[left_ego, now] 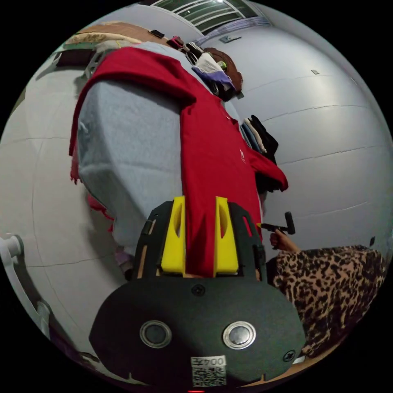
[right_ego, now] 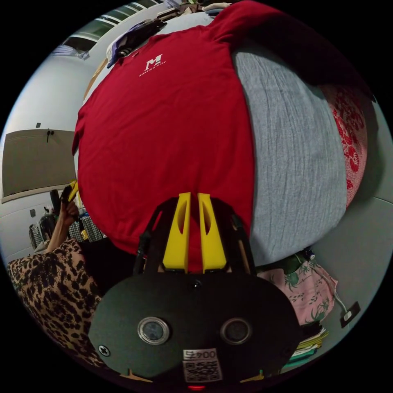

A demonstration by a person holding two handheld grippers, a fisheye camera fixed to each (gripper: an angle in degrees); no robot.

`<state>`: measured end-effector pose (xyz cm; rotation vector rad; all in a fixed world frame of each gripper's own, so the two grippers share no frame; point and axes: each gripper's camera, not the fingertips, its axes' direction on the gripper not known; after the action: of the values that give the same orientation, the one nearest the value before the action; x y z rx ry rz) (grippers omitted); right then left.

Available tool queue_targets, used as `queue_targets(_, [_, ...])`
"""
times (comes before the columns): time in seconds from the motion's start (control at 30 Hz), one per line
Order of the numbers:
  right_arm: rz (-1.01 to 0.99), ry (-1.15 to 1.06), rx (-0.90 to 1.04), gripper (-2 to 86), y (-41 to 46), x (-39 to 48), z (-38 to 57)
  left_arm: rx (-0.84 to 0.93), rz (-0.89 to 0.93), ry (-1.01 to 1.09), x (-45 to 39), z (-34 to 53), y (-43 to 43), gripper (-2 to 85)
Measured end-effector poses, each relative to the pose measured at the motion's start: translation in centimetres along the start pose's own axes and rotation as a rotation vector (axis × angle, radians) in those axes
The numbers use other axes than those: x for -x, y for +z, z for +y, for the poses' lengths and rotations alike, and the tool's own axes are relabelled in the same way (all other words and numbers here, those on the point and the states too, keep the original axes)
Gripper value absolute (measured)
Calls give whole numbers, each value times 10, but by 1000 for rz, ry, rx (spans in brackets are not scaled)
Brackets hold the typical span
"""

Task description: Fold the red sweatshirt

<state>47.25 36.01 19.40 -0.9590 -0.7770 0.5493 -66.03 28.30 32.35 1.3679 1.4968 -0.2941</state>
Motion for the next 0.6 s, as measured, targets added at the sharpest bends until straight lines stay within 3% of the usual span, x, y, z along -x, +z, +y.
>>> queue_targets(0.23, [-55,12,-62,42,5,-19,27,-17,-70,22,-22,24,16,124])
queue_targets(0.37, [-242,-24,-104,86,-10,-44,54,2,-140,25,-27,32,26,113])
queue_targets(0.47, [-260,50,-235,101,-34,-89,90,0,-178,9,-25,36,36,92])
queue_targets(0.6, [-358,166,-203,111,-13,-146,121,35,-261,-5,-26,37,53,50])
